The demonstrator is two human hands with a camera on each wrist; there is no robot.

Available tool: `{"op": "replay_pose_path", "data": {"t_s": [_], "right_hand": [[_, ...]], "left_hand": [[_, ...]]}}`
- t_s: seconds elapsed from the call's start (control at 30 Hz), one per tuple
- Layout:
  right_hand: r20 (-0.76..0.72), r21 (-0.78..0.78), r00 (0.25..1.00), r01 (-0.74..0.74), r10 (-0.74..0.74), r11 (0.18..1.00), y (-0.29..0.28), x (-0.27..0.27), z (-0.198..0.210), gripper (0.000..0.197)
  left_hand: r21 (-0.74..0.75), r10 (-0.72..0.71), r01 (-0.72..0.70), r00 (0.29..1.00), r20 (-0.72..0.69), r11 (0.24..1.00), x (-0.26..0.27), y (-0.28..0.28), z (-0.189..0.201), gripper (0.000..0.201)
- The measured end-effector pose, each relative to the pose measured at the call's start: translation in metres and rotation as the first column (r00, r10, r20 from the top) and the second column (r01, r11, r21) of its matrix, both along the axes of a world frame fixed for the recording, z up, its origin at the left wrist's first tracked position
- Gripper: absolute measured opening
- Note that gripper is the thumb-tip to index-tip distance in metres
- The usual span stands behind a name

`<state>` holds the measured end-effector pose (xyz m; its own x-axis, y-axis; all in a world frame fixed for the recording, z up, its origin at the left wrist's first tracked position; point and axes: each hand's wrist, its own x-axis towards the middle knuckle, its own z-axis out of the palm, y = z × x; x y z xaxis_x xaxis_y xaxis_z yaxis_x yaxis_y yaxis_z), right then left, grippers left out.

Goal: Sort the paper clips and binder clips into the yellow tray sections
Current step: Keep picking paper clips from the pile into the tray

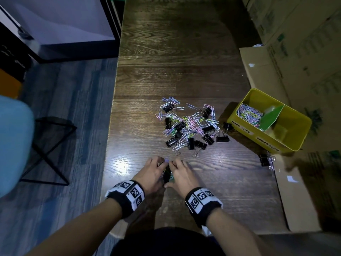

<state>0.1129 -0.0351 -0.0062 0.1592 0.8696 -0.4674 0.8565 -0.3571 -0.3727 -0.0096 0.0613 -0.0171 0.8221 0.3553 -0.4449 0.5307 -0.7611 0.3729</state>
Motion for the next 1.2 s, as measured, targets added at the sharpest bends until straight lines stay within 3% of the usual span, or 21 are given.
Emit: {"op": "replay_pose_path", "data": {"t_s": [0.07,0.13,0.23,0.37,0.43,0.57,0.67,0.8,1.1,1.2], "right_hand": [[-0.031,0.011,0.999,-0.017,0.018,1.000,0.001,-0.003,-0.003,0.062],[-0.051,0.035,0.999,-0.015,0.017,0.999,0.000,-0.003,-0.005,0.045],[-0.032,0.040,0.998,-0.062,0.063,0.997,-0.002,-0.002,-0.006,0.034],[0.055,0.040,0.989,-0.142,0.140,0.989,-0.002,0.002,-0.004,0.029],[0.083,0.034,0.983,-0.167,0.164,0.985,-0.001,0.002,-0.004,0.026],[0.092,0.020,0.981,-0.176,0.173,0.984,0.000,0.000,-0.006,0.026],[0.027,0.030,0.996,-0.081,0.080,0.996,0.001,0.001,-0.009,0.030],[0.026,0.069,1.000,0.014,-0.016,0.998,0.002,0.006,-0.001,0.024],[0.131,-0.021,0.980,-0.151,0.153,0.988,0.007,0.003,-0.001,0.031],[0.145,-0.018,0.978,-0.146,0.147,0.989,0.003,0.009,0.003,0.032]], "left_hand": [[-0.050,0.056,-0.054,0.998,0.024,0.997,0.000,-0.005,0.002,0.066],[-0.042,0.025,-0.022,0.997,0.075,0.999,-0.002,-0.006,-0.003,0.068],[0.049,-0.088,0.085,0.994,0.071,0.995,-0.009,-0.003,-0.004,0.046],[0.163,-0.279,0.260,0.954,0.108,0.952,-0.010,0.005,-0.005,0.027],[0.189,-0.320,0.297,0.941,0.106,0.936,-0.009,0.006,-0.004,0.031],[0.185,-0.294,0.267,0.946,0.138,0.946,-0.008,0.004,0.001,0.027],[0.142,-0.285,0.269,0.953,0.100,0.952,-0.008,0.006,0.000,0.035],[0.206,-0.345,0.329,0.937,0.049,0.922,0.002,0.008,0.005,0.037],[0.223,-0.361,0.358,0.932,-0.029,0.907,0.004,0.011,0.005,0.036],[0.190,-0.353,0.354,0.935,-0.041,0.916,0.005,0.016,0.001,0.032]]}}
